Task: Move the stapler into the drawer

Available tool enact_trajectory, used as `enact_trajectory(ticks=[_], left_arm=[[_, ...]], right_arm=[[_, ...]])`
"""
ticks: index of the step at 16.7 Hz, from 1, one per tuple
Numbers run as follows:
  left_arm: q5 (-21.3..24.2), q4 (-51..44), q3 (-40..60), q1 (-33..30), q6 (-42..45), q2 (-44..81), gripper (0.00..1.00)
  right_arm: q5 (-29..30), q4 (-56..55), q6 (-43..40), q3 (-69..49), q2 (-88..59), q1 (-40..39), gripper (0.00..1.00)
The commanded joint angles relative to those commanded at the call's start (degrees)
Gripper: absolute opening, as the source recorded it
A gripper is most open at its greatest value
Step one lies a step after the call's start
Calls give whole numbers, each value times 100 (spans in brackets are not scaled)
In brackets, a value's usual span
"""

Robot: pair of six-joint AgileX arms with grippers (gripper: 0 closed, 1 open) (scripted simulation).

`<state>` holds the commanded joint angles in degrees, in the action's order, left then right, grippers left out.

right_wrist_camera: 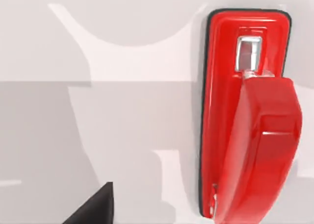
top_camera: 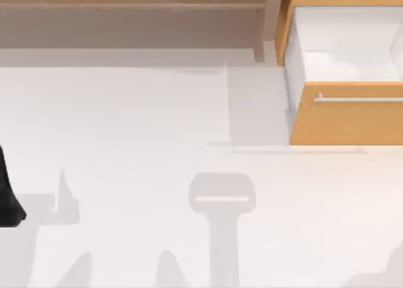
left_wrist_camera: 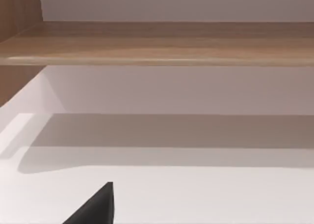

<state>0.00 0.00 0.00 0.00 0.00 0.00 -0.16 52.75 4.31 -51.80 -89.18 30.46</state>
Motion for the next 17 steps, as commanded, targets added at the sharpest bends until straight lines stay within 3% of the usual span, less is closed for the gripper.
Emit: enact_trajectory(ticks=[6,10,17], left_arm=[[0,0,0,0,0,0,100],[0,0,0,0,0,0,100],[0,0,0,0,0,0,100]], right_arm=[[0,-1099,11,555,-508,2,100],[0,-1162,12,594,-556,5,100],[0,-1162,12,594,-556,5,47]])
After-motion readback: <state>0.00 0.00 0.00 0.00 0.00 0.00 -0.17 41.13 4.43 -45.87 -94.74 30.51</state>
